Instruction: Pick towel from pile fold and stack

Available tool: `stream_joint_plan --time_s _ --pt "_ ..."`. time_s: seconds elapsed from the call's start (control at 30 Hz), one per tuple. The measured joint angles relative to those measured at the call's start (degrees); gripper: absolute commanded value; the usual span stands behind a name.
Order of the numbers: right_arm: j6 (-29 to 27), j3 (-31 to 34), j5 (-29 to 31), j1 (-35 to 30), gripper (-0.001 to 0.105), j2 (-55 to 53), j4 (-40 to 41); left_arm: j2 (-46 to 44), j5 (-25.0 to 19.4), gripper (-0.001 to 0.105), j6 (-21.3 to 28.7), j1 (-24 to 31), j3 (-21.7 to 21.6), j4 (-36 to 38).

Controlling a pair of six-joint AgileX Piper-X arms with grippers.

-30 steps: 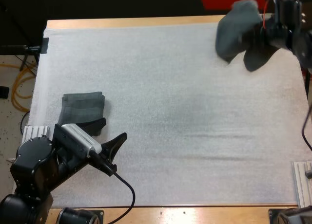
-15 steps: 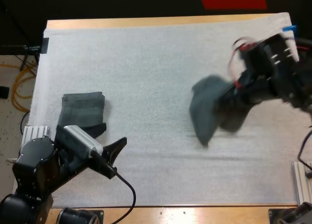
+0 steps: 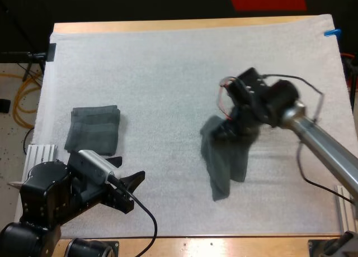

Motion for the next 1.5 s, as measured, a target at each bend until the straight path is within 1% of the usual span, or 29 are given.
stream_joint_plan --time_s 0.13,0.2,0.3,0.43,0.47,0.53,0.57,0.63,0.67,0.7,0.73,0.77,0.83,0.9,0.97,1.17,1.37,1.5 --pt "2.9 0.0 0.4 0.0 0.000 6.8 -11.6 0.0 0.0 0.062 0.0 0.0 0.0 0.0" --pt "4.4 0.0 0.4 0.0 0.000 10.0 -15.6 0.0 0.0 0.062 0.0 0.0 0.0 0.0" --pt "5.7 0.0 0.4 0.0 0.000 13.6 -19.3 0.0 0.0 0.062 0.0 0.0 0.0 0.0" --pt "5.9 -1.6 0.4 0.0 0.001 15.7 -22.0 0.0 0.0 0.062 0.0 0.0 0.0 0.0" --pt "5.9 -2.2 0.4 0.0 0.005 15.8 -22.7 0.0 0.0 0.062 0.0 0.0 0.0 0.0" --pt "6.0 -3.9 0.4 0.0 0.018 15.8 -24.0 0.0 0.0 0.062 0.0 0.0 0.0 0.0" --pt "6.1 -5.0 0.4 0.0 0.031 15.8 -24.7 0.0 0.0 0.062 0.0 0.0 0.0 0.0" --pt "6.1 -7.3 0.3 0.0 0.049 15.8 -25.6 0.0 0.0 0.062 0.0 0.0 0.0 0.0" --pt "6.1 -8.3 0.3 0.0 0.062 15.8 -25.9 0.0 0.0 0.062 0.0 0.0 0.0 0.0" --pt "6.2 -9.2 0.3 0.0 0.069 15.8 -26.1 0.0 0.0 0.062 0.0 0.0 0.0 0.0" --pt "6.3 -10.0 0.3 0.0 0.074 15.8 -26.2 0.0 0.0 0.062 0.0 0.0 0.0 0.0" --pt "6.3 -10.8 0.3 0.0 0.076 15.8 -26.1 0.0 0.0 0.062 0.0 0.0 0.0 0.0" --pt "6.3 -12.3 0.3 0.0 0.075 15.8 -24.4 0.0 0.0 0.062 0.0 0.0 0.0 0.0" --pt "6.3 -13.9 0.3 0.0 0.072 15.6 -21.1 0.0 0.0 0.062 0.0 0.0 0.0 0.0" --pt "4.9 -14.6 0.6 0.0 0.070 15.0 -17.0 0.0 0.0 0.062 0.0 0.0 0.0 0.0" --pt "0.6 -14.6 3.0 0.0 0.070 9.5 -7.7 0.0 0.0 0.062 0.0 0.0 0.0 0.0" --pt "-0.1 -14.8 5.5 0.0 0.070 1.9 -2.7 0.0 0.0 0.062 0.0 0.0 0.0 0.0" --pt "-0.4 -14.9 8.8 0.0 0.070 -1.8 2.2 0.0 0.0 0.062 0.0 0.0 0.0 0.0"
